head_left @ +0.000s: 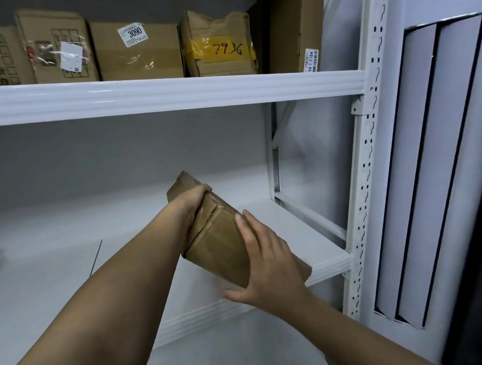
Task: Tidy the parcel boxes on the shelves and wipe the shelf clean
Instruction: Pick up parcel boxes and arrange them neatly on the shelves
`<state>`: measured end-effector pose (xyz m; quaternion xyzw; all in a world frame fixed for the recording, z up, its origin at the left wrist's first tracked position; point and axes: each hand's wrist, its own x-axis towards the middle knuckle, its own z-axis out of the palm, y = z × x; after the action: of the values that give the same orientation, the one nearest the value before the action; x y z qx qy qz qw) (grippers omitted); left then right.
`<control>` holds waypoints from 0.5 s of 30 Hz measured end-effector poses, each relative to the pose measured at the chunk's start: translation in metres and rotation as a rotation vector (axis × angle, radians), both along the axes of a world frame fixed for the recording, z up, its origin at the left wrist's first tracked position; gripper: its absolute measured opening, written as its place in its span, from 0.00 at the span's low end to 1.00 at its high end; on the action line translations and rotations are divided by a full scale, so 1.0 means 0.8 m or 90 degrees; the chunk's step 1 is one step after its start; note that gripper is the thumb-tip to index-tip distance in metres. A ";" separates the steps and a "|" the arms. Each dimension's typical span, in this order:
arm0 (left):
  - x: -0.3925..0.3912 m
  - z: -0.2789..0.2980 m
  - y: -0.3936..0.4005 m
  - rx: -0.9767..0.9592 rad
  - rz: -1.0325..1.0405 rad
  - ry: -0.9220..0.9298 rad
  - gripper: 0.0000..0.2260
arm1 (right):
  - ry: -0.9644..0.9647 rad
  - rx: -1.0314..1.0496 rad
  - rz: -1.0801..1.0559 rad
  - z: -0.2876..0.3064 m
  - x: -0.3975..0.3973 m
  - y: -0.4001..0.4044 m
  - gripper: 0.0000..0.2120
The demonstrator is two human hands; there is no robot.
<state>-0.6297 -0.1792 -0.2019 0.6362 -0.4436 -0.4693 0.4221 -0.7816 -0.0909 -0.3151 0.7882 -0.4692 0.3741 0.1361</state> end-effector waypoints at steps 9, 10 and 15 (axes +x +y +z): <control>-0.042 0.003 0.010 -0.031 0.002 0.030 0.17 | -0.033 -0.035 -0.108 -0.002 -0.027 -0.004 0.52; -0.044 0.002 0.010 -0.041 0.002 0.037 0.17 | -0.041 -0.039 -0.105 0.000 -0.033 -0.005 0.52; -0.045 0.001 0.014 -0.052 0.012 0.018 0.20 | -0.115 -0.028 -0.095 0.015 -0.055 -0.001 0.52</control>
<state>-0.6660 -0.1676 -0.2009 0.6159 -0.4507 -0.4554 0.4584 -0.8258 -0.0918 -0.3027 0.7110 -0.5286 0.4426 0.1382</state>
